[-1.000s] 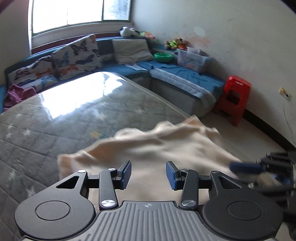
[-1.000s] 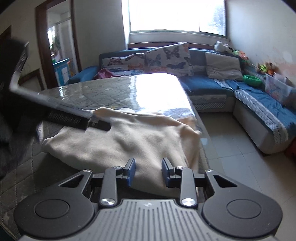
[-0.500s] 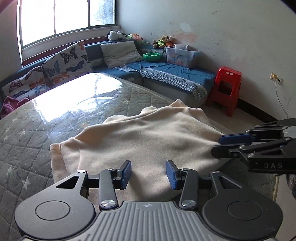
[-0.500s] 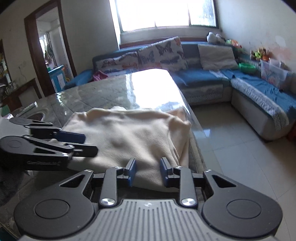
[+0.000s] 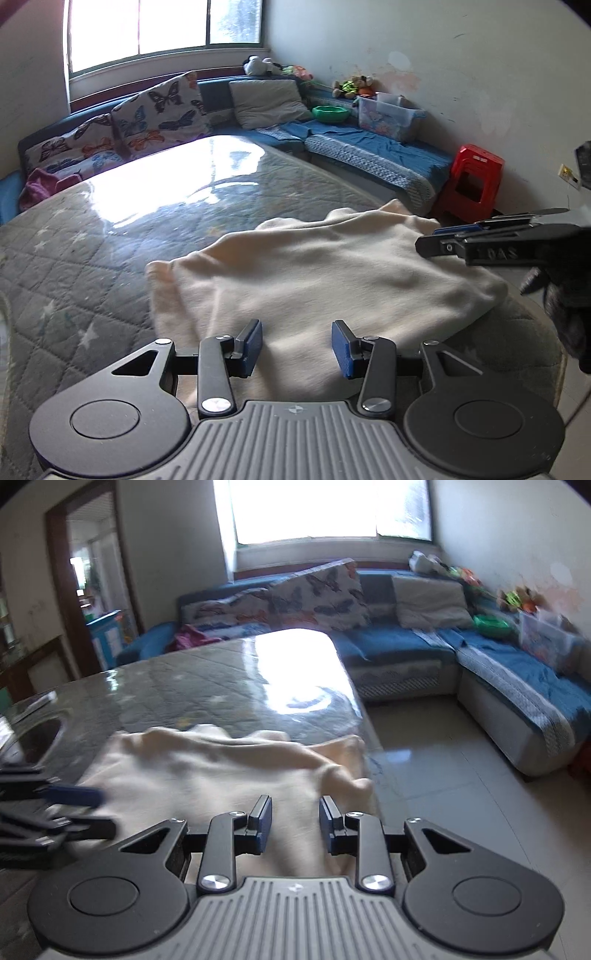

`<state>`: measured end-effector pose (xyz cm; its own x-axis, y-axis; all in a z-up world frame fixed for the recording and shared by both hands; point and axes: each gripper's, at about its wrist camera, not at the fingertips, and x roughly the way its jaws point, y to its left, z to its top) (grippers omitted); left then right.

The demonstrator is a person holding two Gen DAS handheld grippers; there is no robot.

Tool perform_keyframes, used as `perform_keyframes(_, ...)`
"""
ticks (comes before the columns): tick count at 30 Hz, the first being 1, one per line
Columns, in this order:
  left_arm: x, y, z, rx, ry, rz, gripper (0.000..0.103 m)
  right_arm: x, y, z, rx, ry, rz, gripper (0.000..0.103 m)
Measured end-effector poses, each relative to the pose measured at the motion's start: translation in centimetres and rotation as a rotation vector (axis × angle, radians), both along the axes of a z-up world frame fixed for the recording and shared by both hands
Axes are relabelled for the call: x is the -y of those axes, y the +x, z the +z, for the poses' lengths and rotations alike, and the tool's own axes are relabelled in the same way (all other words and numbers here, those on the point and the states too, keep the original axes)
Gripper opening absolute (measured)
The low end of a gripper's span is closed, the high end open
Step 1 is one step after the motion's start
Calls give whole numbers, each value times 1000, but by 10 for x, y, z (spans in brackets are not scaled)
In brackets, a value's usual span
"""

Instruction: Fold clothes

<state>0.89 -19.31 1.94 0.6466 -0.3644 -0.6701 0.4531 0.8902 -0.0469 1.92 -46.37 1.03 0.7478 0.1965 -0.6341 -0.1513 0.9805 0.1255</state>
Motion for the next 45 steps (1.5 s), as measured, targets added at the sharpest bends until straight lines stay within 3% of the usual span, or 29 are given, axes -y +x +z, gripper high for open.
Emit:
perform_keyframes(18, -38, 13, 7, -44, -60, 103, 45, -11, 17, -1, 8, -35, 30, 29)
perform_keyframes(24, -29, 40, 13, -31, -99, 111, 43, -21, 13, 8, 29, -25, 65, 34)
perform_keyframes(31, -13, 77, 11, -45, -167, 83, 33, -32, 15, 1, 14, -16, 90, 37)
perform_keyframes(34, -7, 91, 4, -63, -148, 98, 27, -33, 15, 0, 9, -14, 91, 37)
perform_keyframes(42, -6, 97, 0, -65, -111, 116, 29, -31, 12, 1, 13, -18, 90, 40)
perform_keyframes(45, -9, 90, 3, -56, -99, 118, 31, -31, 5, 4, 28, -17, 93, 49)
